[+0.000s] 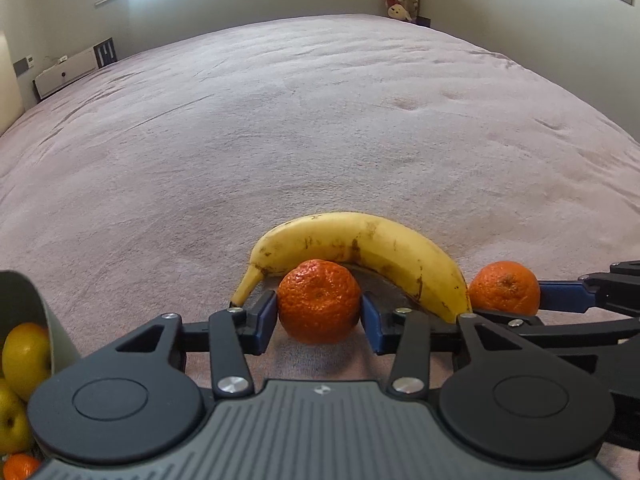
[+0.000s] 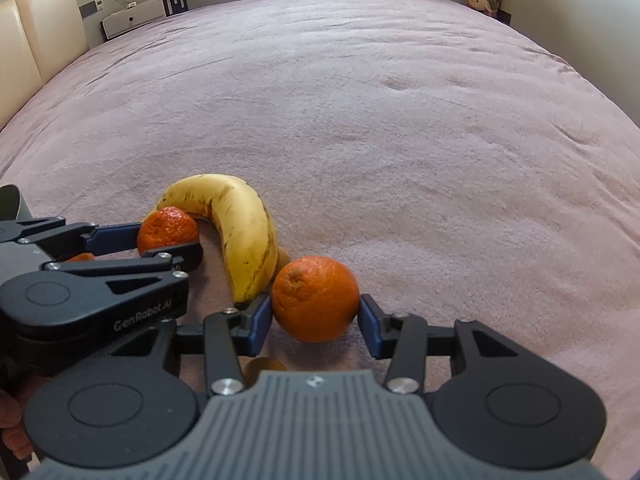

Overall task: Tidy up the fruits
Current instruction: 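Carry both held mandarins over the green colander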

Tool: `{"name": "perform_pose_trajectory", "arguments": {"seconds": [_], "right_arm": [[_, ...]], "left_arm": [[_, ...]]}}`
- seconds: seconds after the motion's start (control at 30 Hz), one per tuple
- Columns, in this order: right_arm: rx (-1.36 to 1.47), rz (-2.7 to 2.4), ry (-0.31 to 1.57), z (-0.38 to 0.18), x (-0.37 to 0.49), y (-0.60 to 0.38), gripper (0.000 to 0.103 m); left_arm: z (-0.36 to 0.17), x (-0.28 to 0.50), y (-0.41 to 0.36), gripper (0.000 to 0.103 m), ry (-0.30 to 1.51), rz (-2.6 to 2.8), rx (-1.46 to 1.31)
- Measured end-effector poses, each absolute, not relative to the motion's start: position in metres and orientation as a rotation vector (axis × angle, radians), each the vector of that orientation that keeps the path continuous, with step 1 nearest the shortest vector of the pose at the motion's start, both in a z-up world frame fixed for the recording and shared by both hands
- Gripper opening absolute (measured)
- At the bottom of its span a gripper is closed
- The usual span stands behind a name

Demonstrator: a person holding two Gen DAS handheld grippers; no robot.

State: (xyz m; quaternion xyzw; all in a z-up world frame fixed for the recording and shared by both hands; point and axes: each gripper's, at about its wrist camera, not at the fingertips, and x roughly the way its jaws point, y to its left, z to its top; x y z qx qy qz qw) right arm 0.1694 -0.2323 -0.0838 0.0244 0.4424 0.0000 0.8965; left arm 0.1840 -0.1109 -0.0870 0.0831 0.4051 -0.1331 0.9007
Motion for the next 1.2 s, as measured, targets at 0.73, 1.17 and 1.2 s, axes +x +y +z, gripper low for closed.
{"name": "perform_pose_trajectory", "arguments": {"seconds": [0.73,1.17,1.2], "right_arm": [[-0.062,0.109,0.847,-0.037,0.129,-0.193,0.044],[-0.141,0.257,0.776,0.001,0.104,-0.153,0.044],[-0.145,0.27,0.772,0.004,0.103,-0.149,0.044]], "left_arm": [[-0.008,0.124,-0.075,0.05,0.807,-0.19,0.219],[0.036,0.102,-0.04,0.051,0.829,-0.163,0.193],[0.038,0.101,-0.036,0.051,0.835,-0.162,0.186]]}}
